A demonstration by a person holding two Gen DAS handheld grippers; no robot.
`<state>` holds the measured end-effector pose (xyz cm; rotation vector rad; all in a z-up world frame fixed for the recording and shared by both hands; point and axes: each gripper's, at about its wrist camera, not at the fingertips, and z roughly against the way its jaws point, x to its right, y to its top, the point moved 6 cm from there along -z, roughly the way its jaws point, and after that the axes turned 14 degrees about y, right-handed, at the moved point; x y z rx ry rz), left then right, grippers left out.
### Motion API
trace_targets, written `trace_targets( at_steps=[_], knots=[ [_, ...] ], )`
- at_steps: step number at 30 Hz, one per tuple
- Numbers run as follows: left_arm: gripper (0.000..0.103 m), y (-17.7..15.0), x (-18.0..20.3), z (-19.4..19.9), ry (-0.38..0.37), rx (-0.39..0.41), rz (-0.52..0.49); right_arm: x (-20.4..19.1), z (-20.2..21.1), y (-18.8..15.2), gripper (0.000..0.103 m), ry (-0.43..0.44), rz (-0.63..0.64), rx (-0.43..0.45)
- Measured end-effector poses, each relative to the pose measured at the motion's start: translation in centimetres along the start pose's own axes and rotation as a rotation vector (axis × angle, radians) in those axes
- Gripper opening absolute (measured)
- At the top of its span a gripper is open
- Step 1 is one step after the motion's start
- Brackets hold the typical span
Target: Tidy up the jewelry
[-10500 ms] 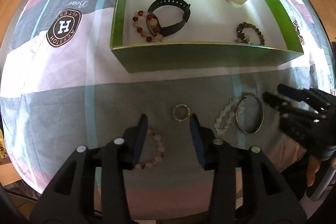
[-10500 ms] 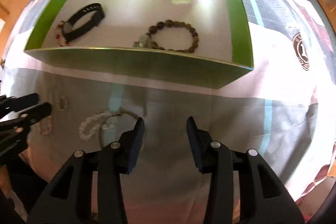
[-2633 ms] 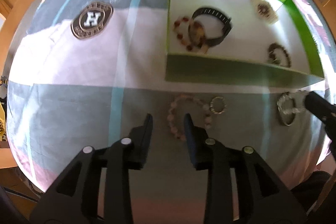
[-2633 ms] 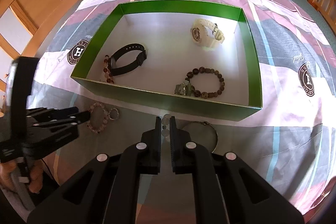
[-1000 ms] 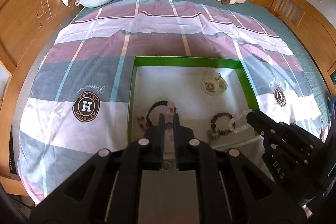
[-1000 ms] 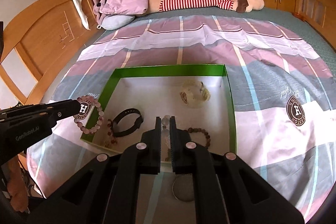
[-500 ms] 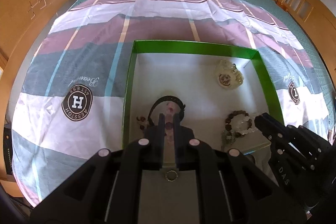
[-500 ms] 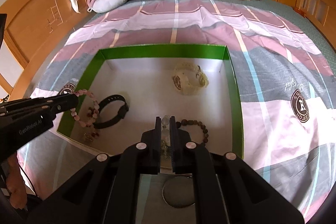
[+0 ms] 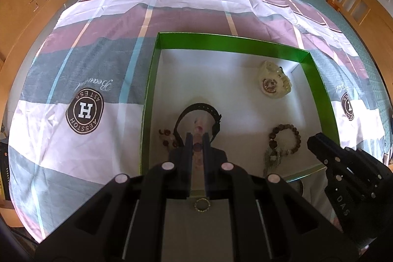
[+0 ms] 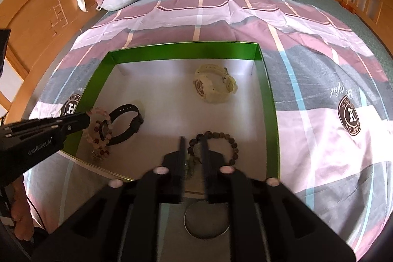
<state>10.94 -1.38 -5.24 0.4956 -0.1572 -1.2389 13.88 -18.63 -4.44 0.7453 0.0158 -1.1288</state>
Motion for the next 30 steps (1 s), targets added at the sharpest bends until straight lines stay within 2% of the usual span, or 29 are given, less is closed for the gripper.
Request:
trace_targets(
  at_steps=[6,9,10,12,15,17,20,22,24,25,28,30],
  knots=[
    [0.008,-0.1,-0.1,0.7,-0.014,0.013,-0.004,-0.9,1.6,-0.1,0.033,0.049,0.014,0.017],
    [0.008,-1.1,-0.1,2.0,-0.018,0.020,-0.025,-2.4,2.7,-1.2,0.033,0.140,0.014,-0.031],
    [0.008,-1.6,-0.1,2.6,-0.023,0.023,-0.035,-3.3,3.2,-1.9,0.033,0.185,0.019,-0.064],
    [0.011,-3.0,0.3,4.0,-0.060,0.028,-0.072,-4.5,3.1,-3.1,0.033,0.207,0.060,-0.141],
    [0.018,-5.1,0.6,4.3,-0.091,0.010,-0.098,-5.2,1.5,-5.4,0.033,0.163,0.131,-0.241],
    [0.018,-6.6,0.6,3.3,-0.091,-0.025,-0.101,-4.1,-0.2,-7.0,0.036,0.070,0.132,-0.324],
    [0.021,-8.3,0.6,0.4,-0.057,-0.109,-0.106,-1.5,-1.5,-7.8,0.036,-0.054,0.083,-0.373],
    [0.024,-8.7,0.5,-1.2,-0.046,-0.142,-0.103,0.0,-1.8,-7.8,0.038,-0.075,0.024,-0.387],
    [0.030,-8.7,0.3,-2.7,-0.034,-0.177,-0.080,1.3,-1.8,-7.6,0.052,-0.093,-0.032,-0.378],
    [0.031,-8.8,0.4,-3.1,-0.035,-0.188,-0.074,1.9,-1.8,-7.5,0.055,-0.097,-0.062,-0.370],
    [0.039,-8.7,0.6,-4.1,-0.053,-0.207,-0.062,2.5,-1.9,-7.4,0.057,-0.071,-0.111,-0.369],
    [0.040,-8.6,0.7,-4.6,-0.056,-0.210,-0.052,2.4,-2.1,-7.4,0.061,-0.062,-0.118,-0.374]
  ],
)
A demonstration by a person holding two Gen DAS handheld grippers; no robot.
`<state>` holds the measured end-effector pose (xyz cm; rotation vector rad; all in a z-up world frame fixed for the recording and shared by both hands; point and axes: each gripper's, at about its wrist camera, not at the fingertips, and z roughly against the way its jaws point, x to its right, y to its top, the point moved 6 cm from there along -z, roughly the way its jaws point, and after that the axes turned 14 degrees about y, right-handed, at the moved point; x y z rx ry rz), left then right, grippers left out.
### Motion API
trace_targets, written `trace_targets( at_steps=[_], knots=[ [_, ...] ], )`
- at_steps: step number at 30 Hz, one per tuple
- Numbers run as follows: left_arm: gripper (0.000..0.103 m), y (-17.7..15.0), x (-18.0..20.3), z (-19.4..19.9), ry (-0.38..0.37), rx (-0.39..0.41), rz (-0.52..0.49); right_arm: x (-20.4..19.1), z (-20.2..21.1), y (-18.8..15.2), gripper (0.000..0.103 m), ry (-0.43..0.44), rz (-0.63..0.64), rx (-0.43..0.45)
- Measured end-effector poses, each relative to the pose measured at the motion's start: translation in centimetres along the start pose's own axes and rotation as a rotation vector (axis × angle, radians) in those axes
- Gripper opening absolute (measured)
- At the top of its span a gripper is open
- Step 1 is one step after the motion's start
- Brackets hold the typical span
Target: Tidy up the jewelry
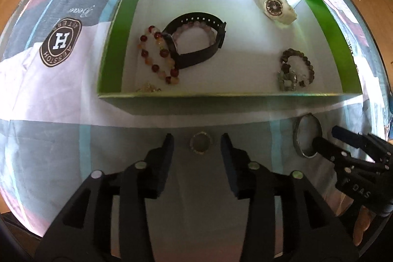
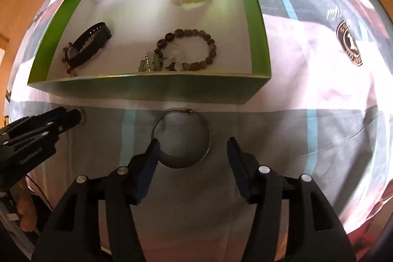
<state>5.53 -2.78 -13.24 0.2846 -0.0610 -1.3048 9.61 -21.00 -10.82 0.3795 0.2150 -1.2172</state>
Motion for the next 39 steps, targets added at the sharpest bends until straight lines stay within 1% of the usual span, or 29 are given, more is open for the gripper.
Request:
trace_targets(
  at_steps=[3,4,7,8,9,13,16,19,21,25,26,27,28,30,31,32,33,37,38,39],
  knots=[
    [0.040,0.3,0.2,-0.9,-0.011,-0.014,0.011,-0.2,-0.2,0.1,0.062,-0.008,0.020,-0.007],
    [0.039,0.4,0.4,-1.1,-0.004,-0.021,0.008,-0.3,-0.2,0.2,0.062,-0.007,0.023,-0.009],
    [0.032,0.3,0.4,-1.5,0.037,-0.013,-0.002,0.0,-0.3,0.2,0.062,0.002,0.015,-0.010],
    [0.028,0.2,0.4,-1.5,0.049,-0.011,-0.005,0.1,-0.2,0.2,0.062,0.002,0.010,-0.007],
    [0.021,0.2,0.2,-1.5,0.062,-0.011,-0.002,0.2,-0.2,0.2,0.062,0.000,0.009,-0.005],
    [0.020,-0.6,-0.3,-1.1,0.057,-0.021,0.005,0.6,-0.5,-0.1,0.062,-0.028,0.021,-0.010],
    [0.021,-1.2,-0.3,-1.1,0.079,-0.013,-0.011,0.4,-1.2,0.1,0.062,-0.072,0.036,0.000],
    [0.021,-1.6,-0.1,-1.2,0.086,-0.011,-0.011,0.0,-1.5,0.0,0.062,-0.045,0.038,-0.010],
    [0.022,-1.8,-0.1,-1.3,0.088,-0.013,-0.015,-0.5,-1.8,-0.1,0.068,-0.043,0.048,-0.012],
    [0.028,-1.9,0.7,-1.3,0.088,-0.009,-0.038,-1.3,-2.5,-0.2,0.068,-0.064,0.060,-0.022],
    [0.032,-1.9,1.0,-1.2,0.082,-0.010,-0.041,-1.4,-2.8,-0.2,0.068,-0.065,0.058,-0.026],
    [0.038,-1.6,1.1,-1.2,0.074,-0.012,-0.044,-1.5,-2.9,-0.2,0.068,-0.065,0.056,-0.030],
    [0.043,-1.4,2.2,-1.4,0.062,-0.013,-0.052,-1.8,-3.3,-0.3,0.068,-0.065,0.055,-0.031],
    [0.077,-1.4,3.5,-1.6,0.008,-0.028,-0.089,-1.6,-3.2,-0.4,0.069,-0.068,0.053,-0.030],
    [0.078,-1.5,4.0,-1.7,0.027,-0.028,-0.105,-1.5,-3.2,-0.4,0.069,-0.076,0.057,-0.032],
    [0.080,-1.6,4.4,-1.6,0.052,-0.012,-0.117,-1.5,-3.2,-0.4,0.069,-0.083,0.060,-0.033],
    [0.080,-1.7,4.5,-1.6,0.067,-0.005,-0.115,-1.5,-3.2,-0.3,0.069,-0.088,0.062,-0.032],
    [0.080,-1.7,4.9,-1.3,0.075,0.008,-0.113,-1.1,-3.7,-0.2,0.069,-0.083,0.057,-0.033],
    [0.080,-1.6,4.9,-1.1,0.078,0.014,-0.110,-0.5,-2.8,-0.2,0.069,-0.080,0.056,-0.032],
    [0.077,-1.6,4.9,-1.0,0.089,0.021,-0.105,-0.5,-2.7,-0.1,0.069,-0.080,0.055,-0.030]
  ],
)
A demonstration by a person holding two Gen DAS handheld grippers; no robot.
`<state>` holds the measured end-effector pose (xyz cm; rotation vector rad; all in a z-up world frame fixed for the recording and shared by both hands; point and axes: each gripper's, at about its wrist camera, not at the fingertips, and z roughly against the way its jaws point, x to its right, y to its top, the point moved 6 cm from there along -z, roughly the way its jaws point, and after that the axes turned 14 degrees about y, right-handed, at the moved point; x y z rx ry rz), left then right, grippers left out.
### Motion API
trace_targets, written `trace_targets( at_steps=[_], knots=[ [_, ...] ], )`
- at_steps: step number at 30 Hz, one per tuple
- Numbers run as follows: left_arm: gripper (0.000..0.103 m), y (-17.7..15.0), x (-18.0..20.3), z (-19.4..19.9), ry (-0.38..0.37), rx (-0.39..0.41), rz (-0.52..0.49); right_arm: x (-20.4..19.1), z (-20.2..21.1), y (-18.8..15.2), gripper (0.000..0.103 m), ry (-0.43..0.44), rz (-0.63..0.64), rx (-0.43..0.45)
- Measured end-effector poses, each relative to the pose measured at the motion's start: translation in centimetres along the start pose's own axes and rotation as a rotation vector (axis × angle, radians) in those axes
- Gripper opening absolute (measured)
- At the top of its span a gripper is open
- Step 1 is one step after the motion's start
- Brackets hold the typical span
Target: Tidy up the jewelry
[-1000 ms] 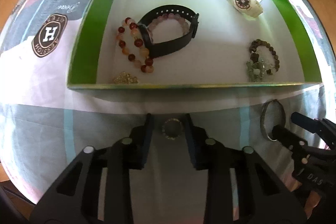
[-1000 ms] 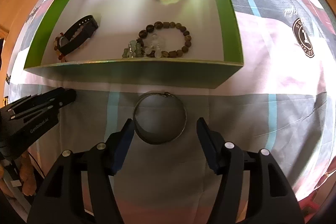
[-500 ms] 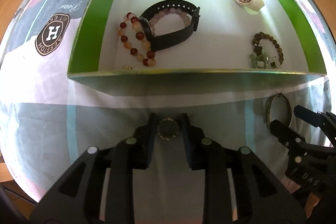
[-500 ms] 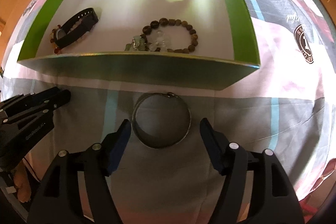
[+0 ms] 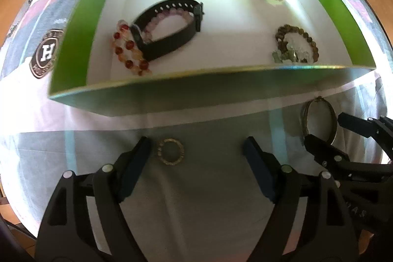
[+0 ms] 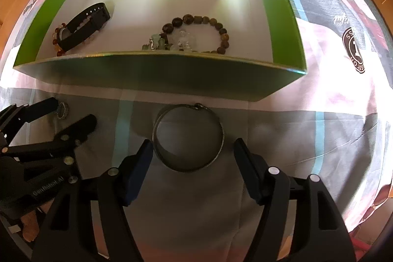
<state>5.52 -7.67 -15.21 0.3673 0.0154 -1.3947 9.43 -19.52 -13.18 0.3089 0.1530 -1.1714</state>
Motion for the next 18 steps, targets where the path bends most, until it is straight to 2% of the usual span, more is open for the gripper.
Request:
trace_targets(
  at_steps=[1,3,5,8,14,16,17,18],
  knots=[
    [0.074,0.0,-0.3,0.2,0.013,0.004,0.007,0.1,0.1,0.0,0.069,0.001,0.000,0.002],
    [0.059,0.2,-1.2,0.5,-0.002,-0.004,0.034,0.3,0.4,-0.1,0.069,0.003,-0.003,0.004],
    [0.054,0.4,-2.0,0.3,-0.033,-0.025,0.065,0.5,0.5,-0.1,0.069,0.007,-0.006,0.005],
    [0.051,0.6,-3.0,0.2,-0.035,-0.031,0.087,0.6,0.6,0.0,0.069,0.007,-0.005,0.007],
    [0.050,0.9,-3.0,-0.7,-0.005,-0.053,0.063,0.5,1.4,-0.3,0.069,0.007,-0.007,0.017],
    [0.047,1.4,-2.8,-0.8,0.003,-0.054,0.069,0.7,1.9,-0.3,0.069,0.002,-0.005,0.027],
    [0.038,1.4,-2.7,-0.7,0.015,-0.054,0.071,0.8,2.3,-0.2,0.069,0.006,-0.007,0.039],
    [0.025,1.5,-2.9,-0.6,0.021,-0.055,0.077,0.8,2.7,-0.1,0.069,0.018,-0.010,0.054]
  ],
)
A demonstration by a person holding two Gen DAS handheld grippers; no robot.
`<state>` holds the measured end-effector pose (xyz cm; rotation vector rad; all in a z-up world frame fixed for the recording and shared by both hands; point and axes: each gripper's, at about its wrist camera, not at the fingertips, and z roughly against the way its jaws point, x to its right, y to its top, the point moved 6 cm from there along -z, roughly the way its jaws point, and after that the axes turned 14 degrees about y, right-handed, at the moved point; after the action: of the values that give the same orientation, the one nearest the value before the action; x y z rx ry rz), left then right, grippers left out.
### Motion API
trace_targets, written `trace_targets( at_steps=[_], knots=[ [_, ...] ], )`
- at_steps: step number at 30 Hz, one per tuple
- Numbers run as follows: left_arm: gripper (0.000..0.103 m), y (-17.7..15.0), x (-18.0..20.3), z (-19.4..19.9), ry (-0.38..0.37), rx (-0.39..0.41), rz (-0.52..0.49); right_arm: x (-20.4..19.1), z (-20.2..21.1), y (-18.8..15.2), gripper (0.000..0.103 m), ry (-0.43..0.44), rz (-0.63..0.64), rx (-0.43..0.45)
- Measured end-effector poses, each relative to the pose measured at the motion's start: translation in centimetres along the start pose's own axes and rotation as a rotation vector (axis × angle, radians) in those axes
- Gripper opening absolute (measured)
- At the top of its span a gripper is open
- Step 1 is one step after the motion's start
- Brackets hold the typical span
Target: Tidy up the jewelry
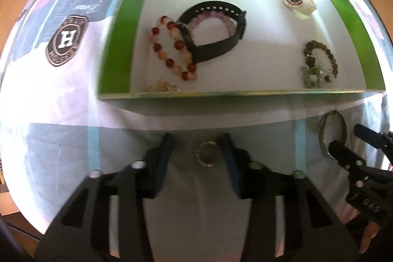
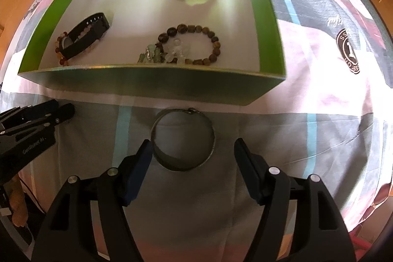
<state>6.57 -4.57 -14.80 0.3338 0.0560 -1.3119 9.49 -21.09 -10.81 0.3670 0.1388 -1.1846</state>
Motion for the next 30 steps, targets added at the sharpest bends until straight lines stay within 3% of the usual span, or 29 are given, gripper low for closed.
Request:
trace_targets(
  at_steps=[4,7,9,13,14,16,22,30],
  knots=[
    [0.020,0.2,-1.7,-0.5,-0.019,-0.021,0.028,-1.5,1.1,-0.2,0.069,0.119,0.022,0.004],
    [0.020,-0.2,-3.1,-2.1,-0.007,-0.015,0.020,-2.5,0.2,-0.8,0.063,0.109,0.062,-0.040],
    [0.021,-0.4,-2.7,-2.3,0.004,-0.011,0.014,-2.6,-0.8,-1.4,0.045,0.095,0.073,-0.080],
    [0.021,-0.4,-1.6,-2.2,0.006,-0.010,0.018,-2.2,-1.8,-1.9,0.029,0.049,0.077,-0.108],
    [0.021,-0.3,-1.6,-2.0,0.007,-0.010,0.018,-2.1,-1.7,-2.0,0.014,0.055,0.079,-0.105],
    [0.021,-0.4,-1.7,-1.8,0.011,-0.008,0.016,-2.2,-1.4,-2.0,0.002,0.081,0.077,-0.101],
    [0.021,-0.5,-2.0,-1.4,0.006,0.003,0.017,-2.2,-0.4,-1.5,0.002,0.109,0.070,-0.066],
    [0.021,-0.6,-2.2,0.1,0.012,0.032,0.012,-1.9,0.9,-1.1,0.002,0.073,0.076,-0.037]
  ],
)
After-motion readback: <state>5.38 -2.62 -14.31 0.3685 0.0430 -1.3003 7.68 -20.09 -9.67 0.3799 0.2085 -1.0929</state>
